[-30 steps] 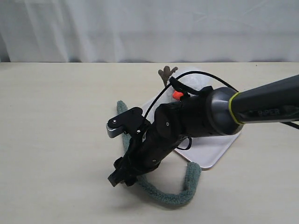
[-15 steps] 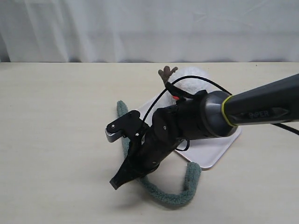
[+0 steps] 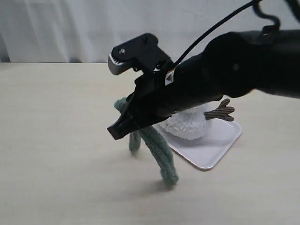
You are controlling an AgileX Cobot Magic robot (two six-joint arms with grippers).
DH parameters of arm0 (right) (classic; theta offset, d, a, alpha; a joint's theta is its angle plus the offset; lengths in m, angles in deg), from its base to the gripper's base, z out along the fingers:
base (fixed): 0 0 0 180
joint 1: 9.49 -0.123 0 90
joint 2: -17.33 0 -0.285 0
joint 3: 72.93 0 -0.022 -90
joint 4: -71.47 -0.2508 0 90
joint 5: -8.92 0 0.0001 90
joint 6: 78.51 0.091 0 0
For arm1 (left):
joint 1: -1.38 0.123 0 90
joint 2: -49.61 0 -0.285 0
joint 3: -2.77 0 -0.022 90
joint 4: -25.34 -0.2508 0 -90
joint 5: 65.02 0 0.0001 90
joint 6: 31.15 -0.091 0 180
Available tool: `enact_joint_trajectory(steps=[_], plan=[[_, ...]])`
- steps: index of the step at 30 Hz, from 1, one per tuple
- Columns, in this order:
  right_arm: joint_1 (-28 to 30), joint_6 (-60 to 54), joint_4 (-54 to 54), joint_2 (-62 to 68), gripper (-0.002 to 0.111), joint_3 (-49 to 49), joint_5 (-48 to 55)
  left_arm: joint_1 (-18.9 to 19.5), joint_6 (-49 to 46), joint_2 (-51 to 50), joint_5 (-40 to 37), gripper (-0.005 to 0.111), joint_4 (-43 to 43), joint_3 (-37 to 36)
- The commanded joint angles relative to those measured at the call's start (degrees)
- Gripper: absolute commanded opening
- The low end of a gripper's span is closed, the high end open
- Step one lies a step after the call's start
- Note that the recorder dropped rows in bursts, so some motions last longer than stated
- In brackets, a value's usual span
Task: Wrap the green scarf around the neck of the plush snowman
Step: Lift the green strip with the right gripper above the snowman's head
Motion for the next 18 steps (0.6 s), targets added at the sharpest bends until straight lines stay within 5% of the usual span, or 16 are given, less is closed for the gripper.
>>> enact_joint_trajectory(steps=[1,5,13,18], plan=[[-0.1,0.0,2.7,-6.2,0.004,-3.1,2.1,-0.1,0.1,0.1,0.6,0.000,0.1,-0.2],[0.0,0.6,7.6,-8.0,0.004,-7.8,2.9,-0.1,0.1,0.1,0.6,0.000,0.1,-0.2],[1.3,20.1,35.1,-6.7,0.004,-8.9,6.4,-0.1,0.1,0.1,0.7,0.000,0.1,-0.2],[4.9,21.8,38.0,-4.1,0.004,-8.9,7.0,-0.1,0.1,0.1,0.7,0.000,0.1,-0.2]])
